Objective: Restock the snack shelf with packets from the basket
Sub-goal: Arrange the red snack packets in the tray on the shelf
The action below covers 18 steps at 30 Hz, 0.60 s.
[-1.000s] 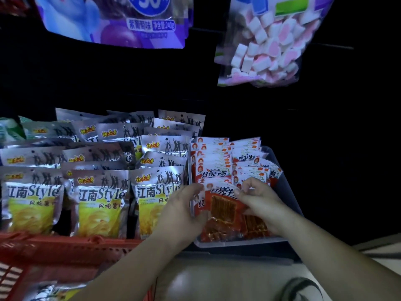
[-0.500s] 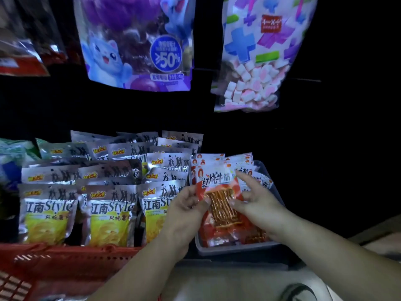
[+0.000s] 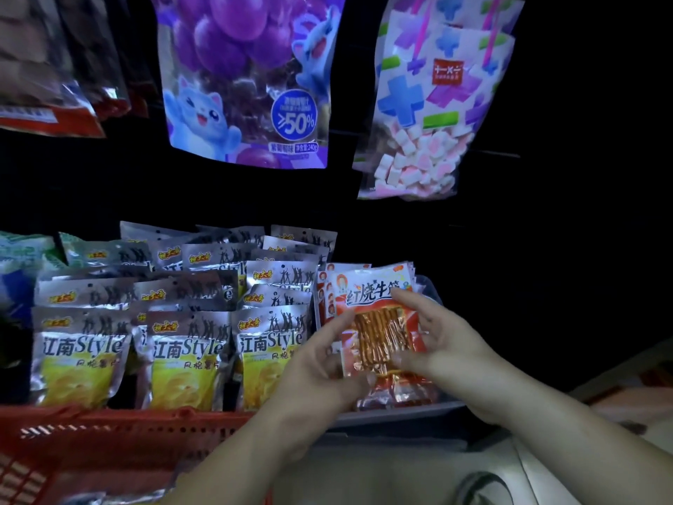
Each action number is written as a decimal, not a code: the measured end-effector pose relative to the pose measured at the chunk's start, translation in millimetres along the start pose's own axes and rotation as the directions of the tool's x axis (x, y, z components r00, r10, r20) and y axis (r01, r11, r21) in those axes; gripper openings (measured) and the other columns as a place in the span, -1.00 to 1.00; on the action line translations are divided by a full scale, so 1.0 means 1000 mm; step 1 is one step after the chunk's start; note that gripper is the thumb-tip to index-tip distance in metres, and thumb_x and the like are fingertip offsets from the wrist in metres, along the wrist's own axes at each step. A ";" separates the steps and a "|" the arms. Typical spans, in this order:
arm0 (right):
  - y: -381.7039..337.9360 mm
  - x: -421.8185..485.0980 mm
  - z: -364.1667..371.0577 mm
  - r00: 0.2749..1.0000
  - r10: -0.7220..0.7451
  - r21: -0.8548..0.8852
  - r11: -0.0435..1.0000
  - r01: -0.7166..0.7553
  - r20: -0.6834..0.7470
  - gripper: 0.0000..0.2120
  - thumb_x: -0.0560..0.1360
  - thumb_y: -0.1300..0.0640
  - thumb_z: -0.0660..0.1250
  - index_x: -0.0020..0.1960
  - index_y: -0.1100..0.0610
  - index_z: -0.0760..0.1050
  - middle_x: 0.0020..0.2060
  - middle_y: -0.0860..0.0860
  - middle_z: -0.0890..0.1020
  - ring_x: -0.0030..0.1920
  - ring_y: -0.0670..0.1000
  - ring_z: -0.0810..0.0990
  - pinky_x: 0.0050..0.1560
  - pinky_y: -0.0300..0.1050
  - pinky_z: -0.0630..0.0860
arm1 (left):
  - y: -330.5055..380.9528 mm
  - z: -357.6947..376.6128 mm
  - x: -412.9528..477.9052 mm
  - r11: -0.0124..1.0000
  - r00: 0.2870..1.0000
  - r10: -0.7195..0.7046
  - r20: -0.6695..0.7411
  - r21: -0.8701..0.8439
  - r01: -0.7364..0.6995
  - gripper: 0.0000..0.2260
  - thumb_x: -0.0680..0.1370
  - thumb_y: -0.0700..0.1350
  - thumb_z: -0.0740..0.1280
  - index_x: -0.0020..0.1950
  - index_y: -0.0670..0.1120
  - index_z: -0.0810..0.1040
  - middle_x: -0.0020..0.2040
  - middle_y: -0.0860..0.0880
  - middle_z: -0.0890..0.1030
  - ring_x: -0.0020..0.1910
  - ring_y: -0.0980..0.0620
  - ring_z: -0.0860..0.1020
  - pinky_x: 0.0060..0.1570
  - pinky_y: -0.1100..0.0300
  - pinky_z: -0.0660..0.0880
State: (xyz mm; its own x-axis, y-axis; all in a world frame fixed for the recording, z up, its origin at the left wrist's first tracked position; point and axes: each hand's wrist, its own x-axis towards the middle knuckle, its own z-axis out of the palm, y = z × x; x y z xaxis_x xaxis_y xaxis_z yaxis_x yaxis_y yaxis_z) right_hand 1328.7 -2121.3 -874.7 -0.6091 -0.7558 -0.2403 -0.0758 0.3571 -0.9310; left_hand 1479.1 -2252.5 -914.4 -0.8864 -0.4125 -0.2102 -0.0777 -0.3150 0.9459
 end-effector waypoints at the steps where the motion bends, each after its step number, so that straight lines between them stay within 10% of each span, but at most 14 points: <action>1: -0.003 -0.001 -0.003 0.998 0.007 0.003 1.000 -0.007 0.060 -0.12 0.47 0.43 0.48 0.53 -0.28 0.29 0.36 -0.03 0.54 0.12 0.05 0.71 0.10 0.17 0.68 | 0.001 -0.004 0.001 1.000 0.999 -0.008 0.044 0.002 0.008 -0.21 0.47 -0.43 0.49 0.48 0.23 0.33 0.14 0.00 0.72 0.10 -0.04 0.70 -0.02 0.12 0.62; 13: -0.001 -0.001 -0.011 0.987 0.071 -0.154 0.987 -0.048 0.144 -0.11 0.49 0.48 0.43 0.50 -0.33 0.30 0.05 0.14 0.71 -0.02 0.06 0.74 -0.08 0.00 0.69 | 0.006 -0.007 0.008 0.988 0.996 0.054 -0.074 0.148 -0.042 -0.32 0.51 -0.31 0.50 0.46 0.26 0.39 0.05 0.08 0.73 -0.03 -0.13 0.72 0.08 -0.16 0.65; 16: 0.004 -0.001 -0.013 0.982 0.108 -0.149 0.985 -0.085 0.154 -0.16 0.49 0.48 0.43 0.47 -0.31 0.37 0.17 0.07 0.69 0.12 0.11 0.71 0.11 0.17 0.67 | 0.002 -0.009 0.010 0.991 0.990 0.071 -0.123 0.119 -0.057 -0.34 0.50 -0.30 0.51 0.43 0.26 0.44 0.30 0.13 0.58 0.04 -0.01 0.71 0.05 0.00 0.68; 18: 0.005 -0.001 -0.014 0.999 0.005 -0.243 0.970 0.005 0.039 -0.20 0.52 0.42 0.43 0.40 -0.42 0.39 0.41 -0.03 0.50 0.27 0.04 0.63 0.09 -0.06 0.68 | 0.000 -0.009 0.009 0.992 0.989 0.076 -0.130 0.108 -0.062 -0.37 0.52 -0.32 0.48 0.43 0.24 0.43 0.21 0.15 0.64 0.01 0.03 0.71 -0.01 0.12 0.67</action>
State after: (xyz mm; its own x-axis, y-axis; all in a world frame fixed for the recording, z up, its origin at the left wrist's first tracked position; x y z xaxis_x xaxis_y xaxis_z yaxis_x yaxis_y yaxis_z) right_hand 1318.4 -2110.8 -875.2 -0.5785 -0.7747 -0.2551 -0.2682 0.4761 -0.8375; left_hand 1474.9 -2264.1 -918.6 -0.8231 -0.5425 -0.1679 -0.0711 -0.1950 0.9782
